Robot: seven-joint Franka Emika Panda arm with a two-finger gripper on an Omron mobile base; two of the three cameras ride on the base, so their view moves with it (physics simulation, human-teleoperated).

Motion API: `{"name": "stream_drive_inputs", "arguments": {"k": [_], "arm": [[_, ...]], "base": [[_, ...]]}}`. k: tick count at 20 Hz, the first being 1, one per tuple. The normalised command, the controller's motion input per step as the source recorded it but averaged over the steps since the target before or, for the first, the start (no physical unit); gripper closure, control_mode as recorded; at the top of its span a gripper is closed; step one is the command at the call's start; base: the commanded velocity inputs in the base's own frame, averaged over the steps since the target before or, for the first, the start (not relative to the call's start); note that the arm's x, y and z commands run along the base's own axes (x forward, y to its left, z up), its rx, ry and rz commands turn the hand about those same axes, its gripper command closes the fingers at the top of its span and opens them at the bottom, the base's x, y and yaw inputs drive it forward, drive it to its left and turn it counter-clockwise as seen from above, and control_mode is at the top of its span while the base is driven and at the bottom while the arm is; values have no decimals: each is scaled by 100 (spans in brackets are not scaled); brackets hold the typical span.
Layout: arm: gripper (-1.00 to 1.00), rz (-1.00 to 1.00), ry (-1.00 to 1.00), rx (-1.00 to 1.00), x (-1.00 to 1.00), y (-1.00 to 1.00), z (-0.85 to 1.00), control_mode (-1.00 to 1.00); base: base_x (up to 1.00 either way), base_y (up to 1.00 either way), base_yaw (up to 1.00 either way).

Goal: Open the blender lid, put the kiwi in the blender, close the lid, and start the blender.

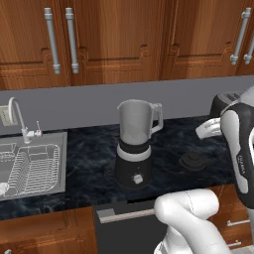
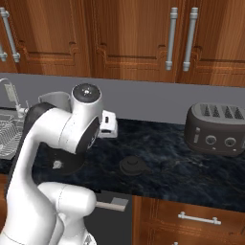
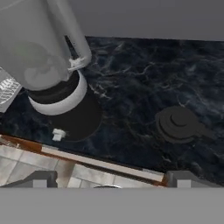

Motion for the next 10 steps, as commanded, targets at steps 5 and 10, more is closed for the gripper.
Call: {"name": "stream_drive_inputs", "arguments": {"k": [5, 10], "arm": [[-100, -2, 1, 4, 0, -100, -38, -100], [-100, 2, 0, 0, 0, -88, -38, -100]], "base": [[0, 0, 0], [0, 0, 0]]}}
